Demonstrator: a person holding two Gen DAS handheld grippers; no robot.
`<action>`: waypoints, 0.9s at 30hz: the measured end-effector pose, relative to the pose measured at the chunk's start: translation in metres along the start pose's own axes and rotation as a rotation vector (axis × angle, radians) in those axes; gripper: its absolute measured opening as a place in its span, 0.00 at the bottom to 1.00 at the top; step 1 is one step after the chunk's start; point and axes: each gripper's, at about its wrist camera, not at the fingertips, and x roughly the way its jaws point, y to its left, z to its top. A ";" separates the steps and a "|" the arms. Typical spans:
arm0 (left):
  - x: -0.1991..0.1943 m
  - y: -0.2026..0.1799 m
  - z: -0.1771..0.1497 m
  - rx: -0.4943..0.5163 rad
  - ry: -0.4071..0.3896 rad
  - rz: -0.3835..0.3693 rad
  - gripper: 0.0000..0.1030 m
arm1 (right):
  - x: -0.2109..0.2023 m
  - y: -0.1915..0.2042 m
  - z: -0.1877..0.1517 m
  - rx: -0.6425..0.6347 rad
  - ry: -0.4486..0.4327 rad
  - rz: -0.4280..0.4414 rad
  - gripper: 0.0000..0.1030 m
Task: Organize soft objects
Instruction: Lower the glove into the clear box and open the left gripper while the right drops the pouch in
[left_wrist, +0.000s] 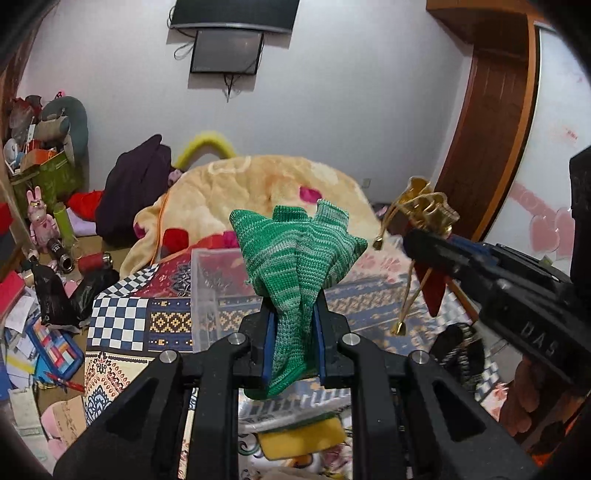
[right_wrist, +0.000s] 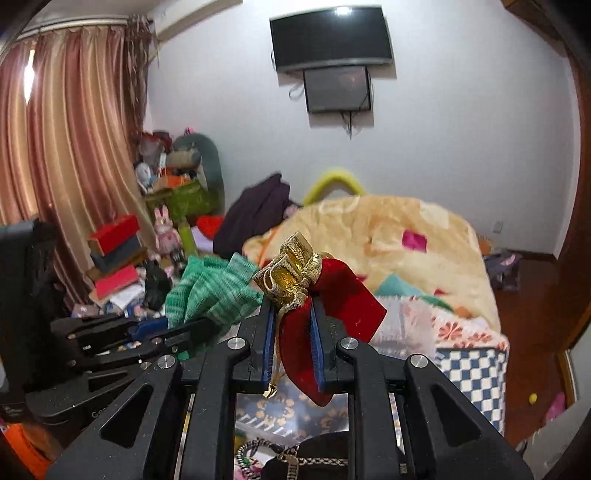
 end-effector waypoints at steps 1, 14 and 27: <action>0.005 0.000 -0.001 0.007 0.013 0.008 0.16 | 0.007 0.000 -0.003 0.001 0.028 -0.001 0.15; 0.046 -0.002 -0.015 0.061 0.152 0.021 0.29 | 0.046 -0.007 -0.022 -0.005 0.294 0.004 0.17; -0.003 0.000 -0.004 0.024 0.033 -0.006 0.59 | -0.010 -0.012 -0.009 0.008 0.145 -0.008 0.61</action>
